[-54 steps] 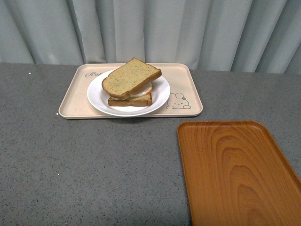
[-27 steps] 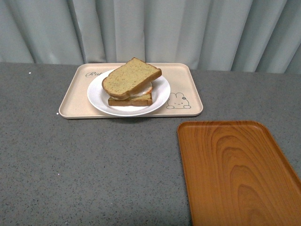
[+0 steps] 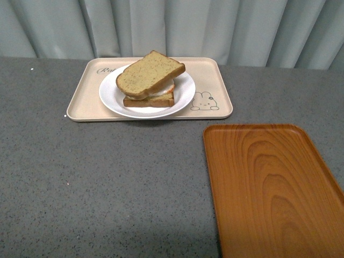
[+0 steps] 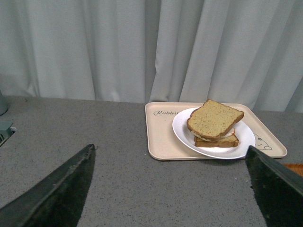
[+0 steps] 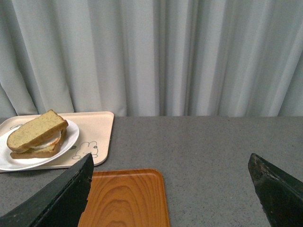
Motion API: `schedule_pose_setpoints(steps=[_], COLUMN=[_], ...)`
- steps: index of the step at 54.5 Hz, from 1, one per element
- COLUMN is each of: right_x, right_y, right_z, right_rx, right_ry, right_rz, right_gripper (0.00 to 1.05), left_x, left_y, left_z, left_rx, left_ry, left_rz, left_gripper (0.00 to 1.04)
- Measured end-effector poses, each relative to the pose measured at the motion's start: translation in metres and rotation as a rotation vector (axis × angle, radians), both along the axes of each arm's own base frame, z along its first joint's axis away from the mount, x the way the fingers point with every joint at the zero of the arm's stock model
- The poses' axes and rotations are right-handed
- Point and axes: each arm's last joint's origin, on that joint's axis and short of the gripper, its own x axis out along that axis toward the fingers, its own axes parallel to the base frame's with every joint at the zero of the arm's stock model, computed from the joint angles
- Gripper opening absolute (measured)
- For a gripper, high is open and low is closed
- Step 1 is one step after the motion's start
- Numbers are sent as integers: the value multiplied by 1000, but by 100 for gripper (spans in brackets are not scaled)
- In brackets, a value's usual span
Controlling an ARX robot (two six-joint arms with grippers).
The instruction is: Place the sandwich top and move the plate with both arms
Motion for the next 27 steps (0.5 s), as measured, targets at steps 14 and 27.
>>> schedule_pose_setpoints(steps=[14, 27], right_x=[0, 0], right_y=[0, 0], right_z=[0, 0], right_rx=[0, 0], right_ry=[0, 0], right_rz=[0, 0], right_gripper=[96, 96], left_x=[0, 0], left_y=[0, 0], left_z=[0, 0], left_rx=[2, 2], left_ry=[0, 0], left_rz=[0, 0], left_gripper=[98, 98])
